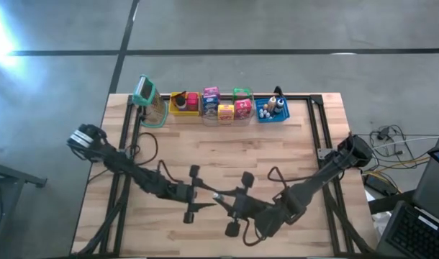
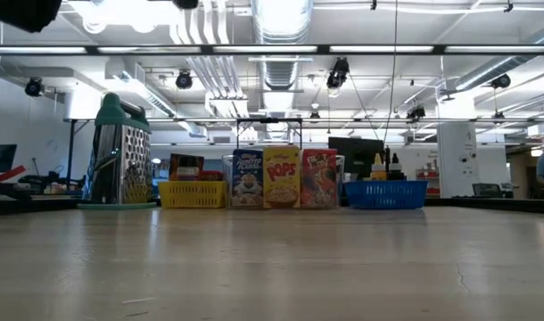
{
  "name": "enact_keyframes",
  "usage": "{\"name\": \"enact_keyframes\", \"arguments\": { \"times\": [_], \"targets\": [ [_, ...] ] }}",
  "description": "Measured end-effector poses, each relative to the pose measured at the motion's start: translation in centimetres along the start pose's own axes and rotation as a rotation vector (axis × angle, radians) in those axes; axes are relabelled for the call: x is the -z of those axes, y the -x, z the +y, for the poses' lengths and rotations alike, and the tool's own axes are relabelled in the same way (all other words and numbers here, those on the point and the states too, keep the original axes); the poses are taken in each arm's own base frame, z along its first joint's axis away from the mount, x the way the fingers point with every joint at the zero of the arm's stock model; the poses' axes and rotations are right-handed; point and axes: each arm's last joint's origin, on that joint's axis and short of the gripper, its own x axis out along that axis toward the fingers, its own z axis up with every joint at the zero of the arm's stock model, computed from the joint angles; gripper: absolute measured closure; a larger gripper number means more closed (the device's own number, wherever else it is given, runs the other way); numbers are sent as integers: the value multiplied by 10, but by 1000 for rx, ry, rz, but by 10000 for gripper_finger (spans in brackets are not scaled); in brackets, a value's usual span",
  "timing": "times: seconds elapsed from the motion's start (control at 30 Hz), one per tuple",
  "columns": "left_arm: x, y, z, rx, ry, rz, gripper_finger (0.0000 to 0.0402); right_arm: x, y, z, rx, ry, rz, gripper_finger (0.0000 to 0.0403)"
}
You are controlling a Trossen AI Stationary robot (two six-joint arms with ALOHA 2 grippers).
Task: Pick & Place Kitchen Items
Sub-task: Put the blue bottle into the blue bin
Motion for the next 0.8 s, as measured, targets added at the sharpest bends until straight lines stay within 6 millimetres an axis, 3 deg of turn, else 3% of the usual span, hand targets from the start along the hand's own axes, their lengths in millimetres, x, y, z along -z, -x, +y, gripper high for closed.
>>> {"name": "enact_keyframes", "arguments": {
  "times": [0.17, 0.37, 0.63, 0.8],
  "targets": [
    [-4, -14, 2, 18, -3, -8, 207, 2, 4, 4, -36, 10, 6, 323],
    [-5, -17, 7, 89, 49, -30, 207, 3, 8, 8, -51, 32, 3, 341],
    [-9, -21, 7, 186, 72, -54, 207, 3, 8, 7, -54, 28, 2, 321],
    [-14, -28, 9, 181, 65, -43, 207, 3, 8, 7, -54, 29, 2, 333]
  ]
}}
